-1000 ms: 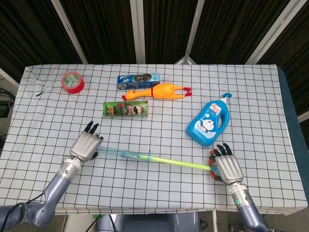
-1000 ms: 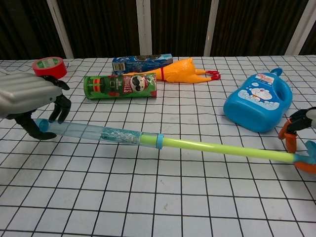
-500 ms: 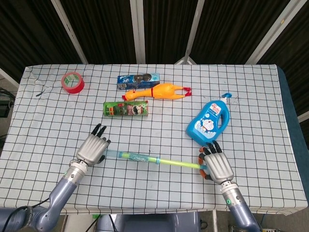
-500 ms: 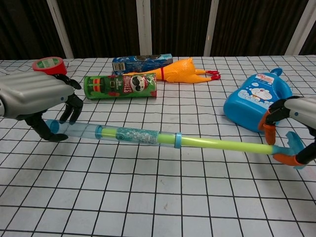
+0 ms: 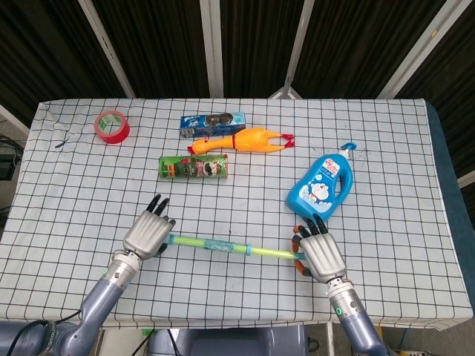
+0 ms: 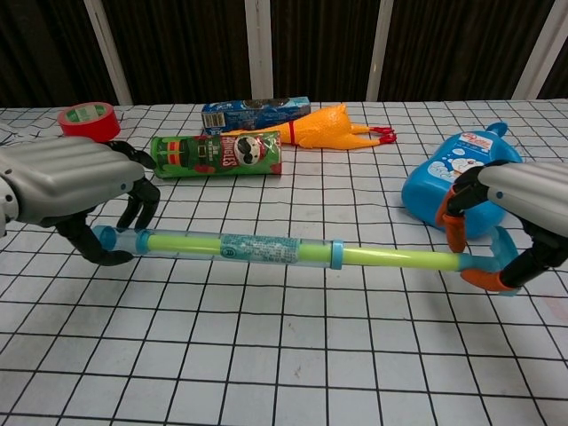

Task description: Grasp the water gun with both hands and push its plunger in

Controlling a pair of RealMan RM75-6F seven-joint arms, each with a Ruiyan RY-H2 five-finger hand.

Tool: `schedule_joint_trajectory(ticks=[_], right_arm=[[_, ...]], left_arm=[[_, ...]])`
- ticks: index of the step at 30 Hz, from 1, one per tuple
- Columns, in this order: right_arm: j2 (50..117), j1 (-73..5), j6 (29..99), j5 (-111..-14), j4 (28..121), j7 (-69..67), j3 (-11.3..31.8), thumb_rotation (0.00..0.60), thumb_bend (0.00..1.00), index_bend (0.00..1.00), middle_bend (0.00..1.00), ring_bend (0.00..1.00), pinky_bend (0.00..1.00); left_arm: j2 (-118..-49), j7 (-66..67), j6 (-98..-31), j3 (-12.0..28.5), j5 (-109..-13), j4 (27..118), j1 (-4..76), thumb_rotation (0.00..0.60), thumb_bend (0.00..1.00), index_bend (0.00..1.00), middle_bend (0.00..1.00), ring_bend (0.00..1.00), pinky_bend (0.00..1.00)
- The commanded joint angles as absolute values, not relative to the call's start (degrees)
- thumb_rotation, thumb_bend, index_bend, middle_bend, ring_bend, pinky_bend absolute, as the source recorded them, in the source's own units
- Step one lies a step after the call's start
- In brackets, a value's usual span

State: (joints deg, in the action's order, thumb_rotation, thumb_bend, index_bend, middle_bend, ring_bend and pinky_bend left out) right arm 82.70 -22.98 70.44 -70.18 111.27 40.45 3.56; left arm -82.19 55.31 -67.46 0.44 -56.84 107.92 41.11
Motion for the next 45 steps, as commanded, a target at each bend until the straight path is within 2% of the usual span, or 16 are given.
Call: schedule_joint_trajectory(ticks=[1,45], right_arm=[[83.0,-23.2,70.6,-70.0,111.4,40.9,3.5,0.6,0.57,0.72,0.29,0.1,0.0],[88.7,-25.8,71.9,-67.8,111.6,45.3,2.9,0.6,0.57,0.72,0.29,0.1,0.0]], left_arm=[[-82.4,55.5,-67.6,0.4,-56.8,108.0,41.2,0.6,0.45,0.54,0.57,0.09,0.0],[-81.4,53.2,-68.2,0.2,-57.5,108.6,41.3,0.6,0.45,0.53,0.54,0.1,0.0]])
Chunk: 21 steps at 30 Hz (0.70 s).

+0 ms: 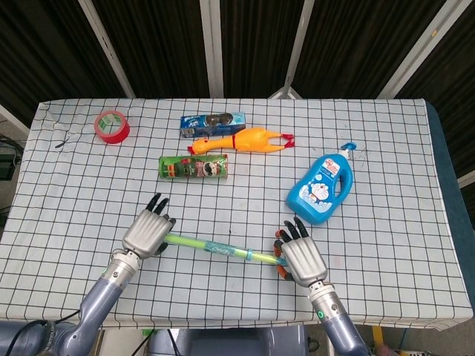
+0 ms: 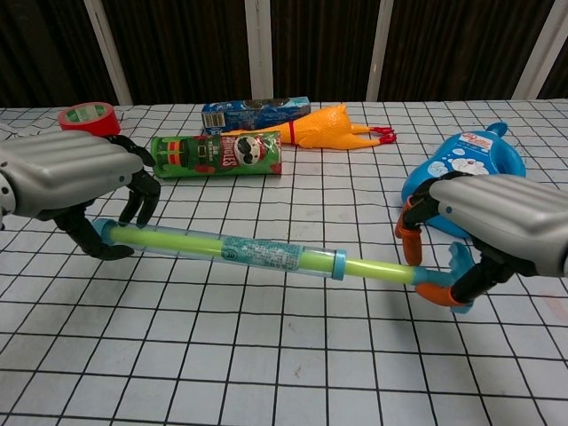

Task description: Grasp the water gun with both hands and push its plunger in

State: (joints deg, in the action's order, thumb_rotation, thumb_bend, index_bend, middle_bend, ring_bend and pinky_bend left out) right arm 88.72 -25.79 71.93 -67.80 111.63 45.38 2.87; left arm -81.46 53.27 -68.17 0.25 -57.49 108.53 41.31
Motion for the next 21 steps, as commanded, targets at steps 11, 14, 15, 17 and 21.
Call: schedule_joint_trajectory(ticks=[11,14,15,17,21], right_arm=[[87.7,-25.9,71.5,-67.4,111.4,45.2,2.1,0.6,0.54,0.08,0.1,0.01,0.0],[87.0,-26.0,71.4,-66.4,112.0,45.9,2.0,0.6,0.48,0.0,0.02,0.0,0.0],[86.8,-26.0,71.5,-66.1,112.2,46.2,2.0,0.6,0.48,0.0,0.0,0.0,0.0],[86.6,-26.0,71.5,-65.6,112.5,46.5,1.9,0.6,0.46,0.0,0.0,0.0,0.0],[85.8,-26.0,72.0,-64.5,113.1,47.6,1.9,0.6,0.4,0.0,0.0,0.0,0.0]], left_arm=[[-80.3,51.1,-68.2,0.3,-57.5,109.4,40.7,0.6,0.22,0.3,0.25,0.07,0.0],[-79.5,49.7,-67.9,0.2,-58.0,109.9,40.3,0.6,0.17,0.27,0.22,0.06,0.0],[-79.4,49.2,-67.8,0.1,-58.1,110.0,40.2,0.6,0.16,0.27,0.21,0.05,0.0],[-79.1,48.8,-67.6,0.0,-58.3,110.2,40.1,0.6,0.15,0.26,0.2,0.05,0.0],[-78.4,48.1,-67.6,-0.5,-58.9,110.8,39.7,0.6,0.15,0.26,0.2,0.05,0.0]])
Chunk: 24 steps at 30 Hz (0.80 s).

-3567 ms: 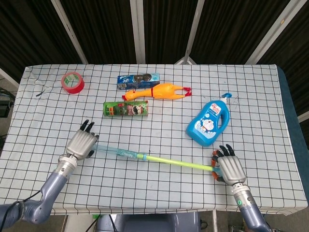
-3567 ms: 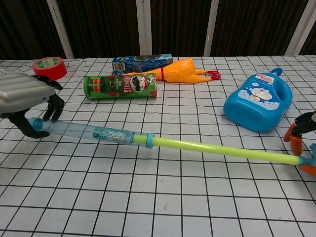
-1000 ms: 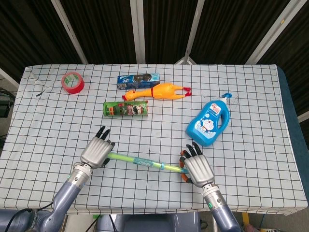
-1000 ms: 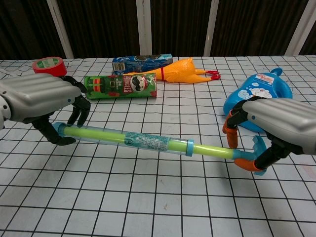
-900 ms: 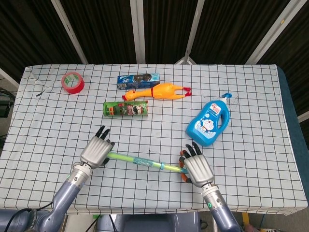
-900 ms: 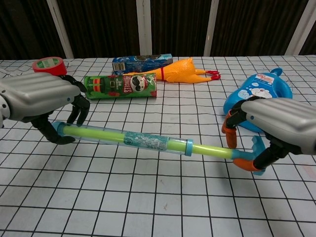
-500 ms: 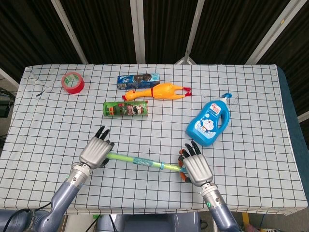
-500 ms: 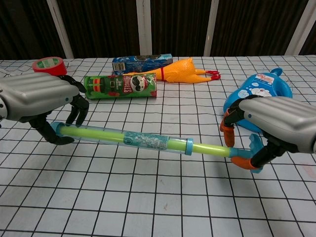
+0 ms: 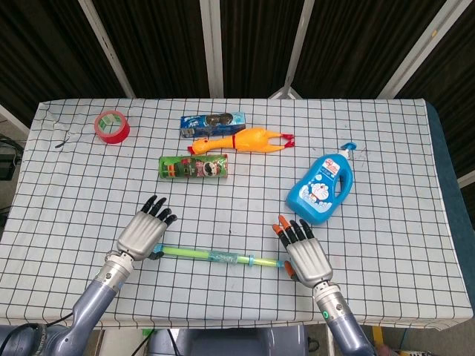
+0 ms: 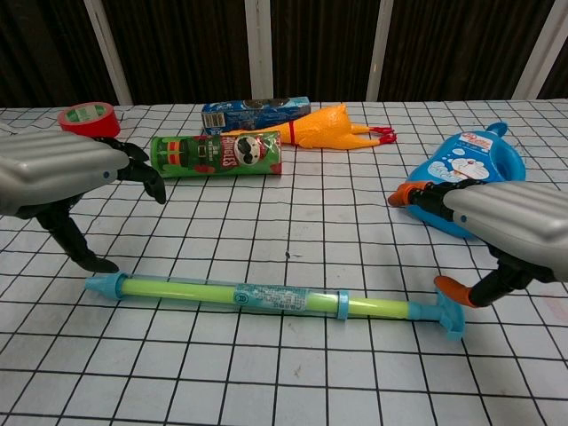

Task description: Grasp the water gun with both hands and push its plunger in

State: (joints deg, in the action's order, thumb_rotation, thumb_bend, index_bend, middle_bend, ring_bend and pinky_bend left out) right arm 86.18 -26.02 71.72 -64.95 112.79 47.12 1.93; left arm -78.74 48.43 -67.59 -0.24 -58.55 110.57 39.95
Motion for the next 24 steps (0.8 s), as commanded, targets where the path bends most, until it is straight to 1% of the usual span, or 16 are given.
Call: schedule_joint_trajectory(ticks=[1,6,12,17,24], right_arm=[[85.6,-25.9,72.2,-64.2,113.4,47.8,1.9,0.6,0.4,0.0,0.0,0.0,0.0],[83.5,-25.2,73.2,-65.0,114.0,46.4,1.4,0.6,0.4,0.0,0.0,0.0,0.0],[78.9,-22.4,75.5,-68.8,113.5,39.6,-0.1,0.6,0.4,0.0,0.0,0.0,0.0],[73.9,-18.9,78.3,-73.5,111.4,31.5,-2.1,0.6,0.4,0.0,0.0,0.0,0.0],[68.1,-12.9,83.7,-77.4,108.1,20.0,-4.8,0.6,0.4,0.0,0.0,0.0,0.0]], left_arm=[[-78.2,47.8,-67.7,-0.6,-59.2,111.1,39.6,0.6,0.15,0.26,0.2,0.05,0.0],[-76.6,45.4,-68.5,-1.2,-61.7,112.1,38.4,0.6,0.15,0.25,0.19,0.05,0.0],[-72.6,41.6,-71.5,-3.4,-65.7,114.7,34.8,0.6,0.15,0.2,0.11,0.0,0.0],[-68.1,35.7,-76.6,-6.5,-73.1,115.8,29.7,0.6,0.15,0.18,0.08,0.0,0.0],[-63.5,27.4,-85.3,-11.3,-82.9,113.2,22.0,0.6,0.15,0.14,0.06,0.0,0.0]])
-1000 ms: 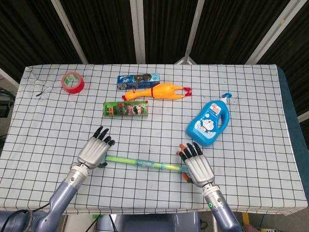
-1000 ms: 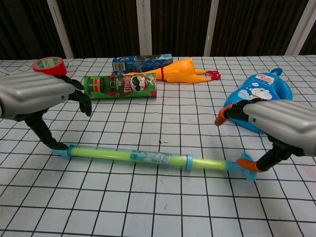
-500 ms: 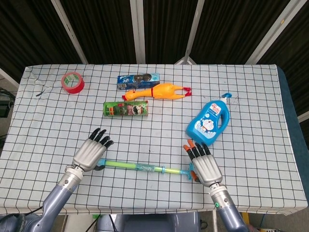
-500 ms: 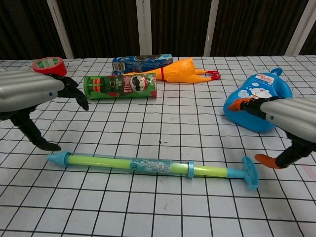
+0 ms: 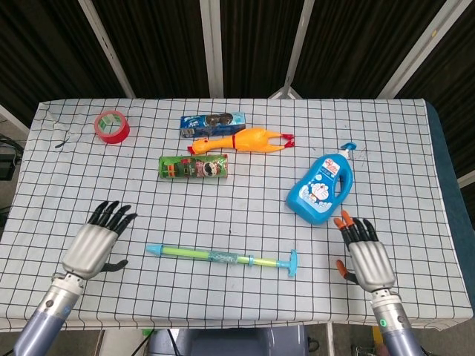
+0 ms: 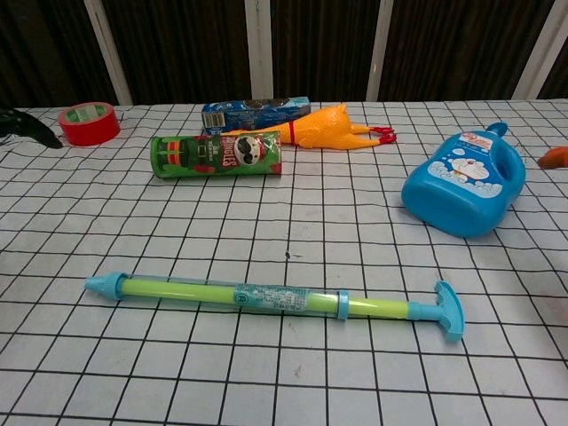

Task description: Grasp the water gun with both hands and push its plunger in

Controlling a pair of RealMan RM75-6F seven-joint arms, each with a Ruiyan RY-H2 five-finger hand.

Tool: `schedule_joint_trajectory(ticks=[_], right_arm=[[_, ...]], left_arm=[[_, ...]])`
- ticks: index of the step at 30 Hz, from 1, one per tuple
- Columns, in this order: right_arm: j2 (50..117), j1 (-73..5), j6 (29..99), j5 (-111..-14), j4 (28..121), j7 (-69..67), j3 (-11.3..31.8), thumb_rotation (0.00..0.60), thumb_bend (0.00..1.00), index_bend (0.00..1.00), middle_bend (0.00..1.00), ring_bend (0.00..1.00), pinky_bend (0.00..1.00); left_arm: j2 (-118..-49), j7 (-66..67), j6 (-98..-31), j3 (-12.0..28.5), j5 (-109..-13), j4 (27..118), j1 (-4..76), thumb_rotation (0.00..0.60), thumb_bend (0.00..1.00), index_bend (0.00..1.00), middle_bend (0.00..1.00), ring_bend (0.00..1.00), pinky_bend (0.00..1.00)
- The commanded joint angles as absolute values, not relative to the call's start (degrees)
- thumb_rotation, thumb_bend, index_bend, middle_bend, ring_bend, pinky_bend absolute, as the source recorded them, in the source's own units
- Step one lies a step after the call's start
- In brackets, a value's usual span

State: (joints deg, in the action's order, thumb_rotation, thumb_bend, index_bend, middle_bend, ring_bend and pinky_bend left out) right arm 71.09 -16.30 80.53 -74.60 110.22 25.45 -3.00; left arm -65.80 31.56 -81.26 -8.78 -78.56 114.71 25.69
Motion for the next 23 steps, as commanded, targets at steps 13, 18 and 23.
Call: schedule_joint_trajectory(ticks=[13,18,23], right_arm=[[65.1,-2.6,97.4,-87.9,95.4,5.7,-6.3,0.6,0.4,0.0,0.0,0.0,0.0],[64.3,-1.6,96.6,-86.6,95.7,4.7,-5.2,0.6,0.4,0.0,0.0,0.0,0.0],[64.5,-0.9,95.4,-86.3,95.8,5.6,-4.7,0.6,0.4,0.0,0.0,0.0,0.0]], left_arm=[[-63.3,12.9,-99.3,-13.7,-95.4,99.8,9.0,0.6,0.15,0.07,0.01,0.0,0.0],[-63.2,9.6,-99.5,-12.0,-94.2,96.2,7.4,0.6,0.15,0.06,0.01,0.0,0.0],[-63.4,8.3,-98.3,-10.0,-92.9,95.2,6.7,0.6,0.15,0.06,0.0,0.0,0.0]])
